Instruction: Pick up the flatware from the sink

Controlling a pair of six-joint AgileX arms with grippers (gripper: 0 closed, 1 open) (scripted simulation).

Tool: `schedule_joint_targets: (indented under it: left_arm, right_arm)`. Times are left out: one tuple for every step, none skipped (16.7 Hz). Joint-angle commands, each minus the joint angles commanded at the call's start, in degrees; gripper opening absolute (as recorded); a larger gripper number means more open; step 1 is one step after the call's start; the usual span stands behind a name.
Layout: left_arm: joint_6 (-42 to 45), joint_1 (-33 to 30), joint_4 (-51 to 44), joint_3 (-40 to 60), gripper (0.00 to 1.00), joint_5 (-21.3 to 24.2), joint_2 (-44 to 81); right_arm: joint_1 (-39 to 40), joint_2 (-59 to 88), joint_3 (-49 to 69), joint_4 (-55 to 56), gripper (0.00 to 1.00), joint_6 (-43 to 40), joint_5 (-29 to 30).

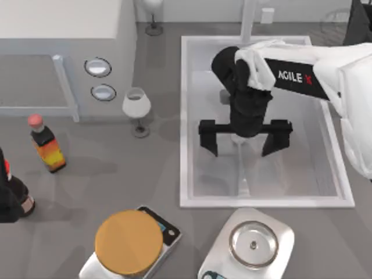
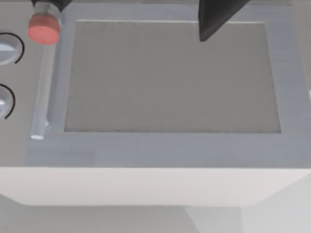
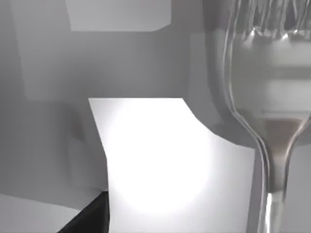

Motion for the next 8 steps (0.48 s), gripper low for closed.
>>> schedule_joint_targets:
  left_arm:
    - [0.0,0.0,0.0,0.0,1.00,0.0,0.0]
    - [0.0,0.0,0.0,0.0,1.00,0.0,0.0]
    - [0.0,0.0,0.0,0.0,1.00,0.0,0.0]
    - [0.0,0.0,0.0,0.0,1.00,0.0,0.0]
    - [0.0,0.0,0.0,0.0,1.00,0.0,0.0]
    - [0.0,0.0,0.0,0.0,1.00,0.0,0.0]
    - [0.0,0.0,0.0,0.0,1.00,0.0,0.0]
    - [0.0,0.0,0.0,0.0,1.00,0.0,0.0]
  right_arm:
    - [0.0,0.5,-0.6,0.8,1.00,0.0,0.0]
    - [0.0,0.6,-0.8,1.1,1.00,0.0,0.0]
    - [0.0,0.6,-0.8,1.1,1.00,0.0,0.0]
    - [0.0,0.6,-0.8,1.1,1.00,0.0,0.0]
    - [0.0,0.6,-0.8,1.1,1.00,0.0,0.0]
    - [0.0,0.6,-0.8,1.1,0.92,0.0,0.0]
    - [0.0,0.6,-0.8,1.1,0.85,0.0,0.0]
    - [0.0,0.6,-0.8,1.1,0.77,0.0,0.0]
